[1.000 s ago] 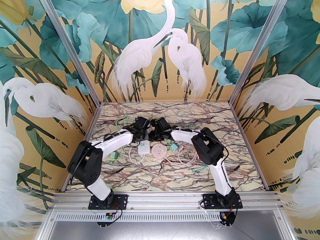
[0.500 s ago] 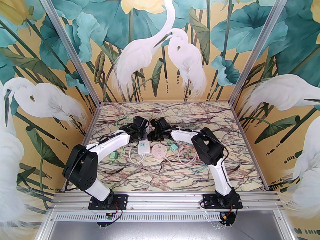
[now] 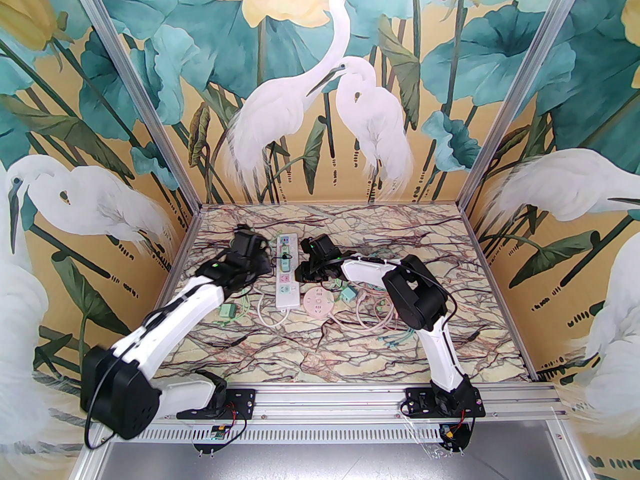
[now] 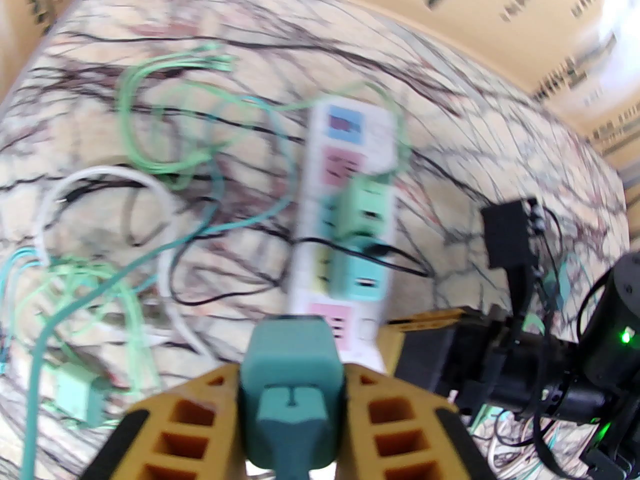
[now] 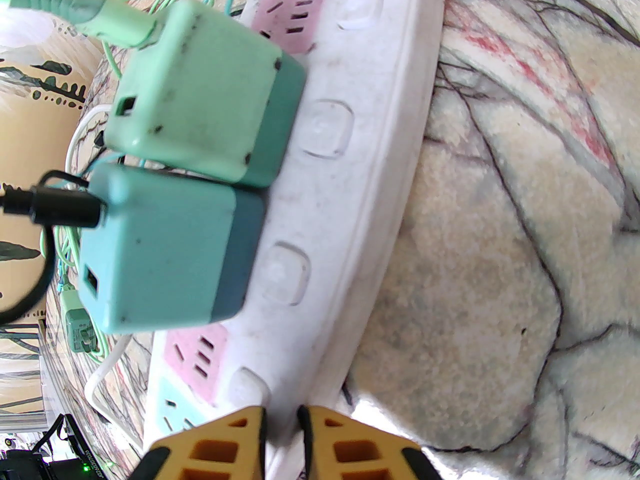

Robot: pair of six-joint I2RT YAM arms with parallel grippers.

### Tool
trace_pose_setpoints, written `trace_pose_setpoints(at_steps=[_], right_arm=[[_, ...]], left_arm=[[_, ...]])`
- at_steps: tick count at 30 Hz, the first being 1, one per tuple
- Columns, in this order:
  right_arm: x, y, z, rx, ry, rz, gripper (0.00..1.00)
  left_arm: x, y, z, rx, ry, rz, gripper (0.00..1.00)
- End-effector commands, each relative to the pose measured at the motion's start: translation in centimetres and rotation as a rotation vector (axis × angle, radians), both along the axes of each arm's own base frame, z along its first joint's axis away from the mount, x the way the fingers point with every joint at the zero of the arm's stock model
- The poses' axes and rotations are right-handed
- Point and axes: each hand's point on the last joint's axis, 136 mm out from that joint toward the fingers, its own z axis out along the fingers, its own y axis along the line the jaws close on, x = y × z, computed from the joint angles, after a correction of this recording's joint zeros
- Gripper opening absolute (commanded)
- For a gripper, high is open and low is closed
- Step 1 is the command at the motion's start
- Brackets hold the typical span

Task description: Pull the plug off the socket

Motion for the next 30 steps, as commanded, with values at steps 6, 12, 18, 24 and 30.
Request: trace_pose_setpoints(at_steps=[6,12,18,24,30], right_arm=[[-3.5,-2.3,-7.4,-0.196,0.128,0.003,0.21],[-3.6,-2.2,-7.3,-0.196,0.127,0.006,0.21],[-3.5,-2.2,-7.2,-0.195,0.121,0.006,0.21],[-3.5,-2.1,-7.2,-0.194,0.122,0.006,0.21],[-3.5,-2.2,-7.5,-0.2,0.125,0.006,0.21]], left_arm=[[-1.8,5.3,-2.9,-0.088,0.055,0.132,0.23],[-0.6,6.9,-5.8,-0.249,0.107,0.21,0.23],[1.0,8.6,-8.2,-0.413,0.145,0.283,0.24],[3.4,10.9,-8.0,-0.566,0.087,0.34,0.26],[6.4,12.0,-7.3,-0.54,0.095,0.332,0.26]])
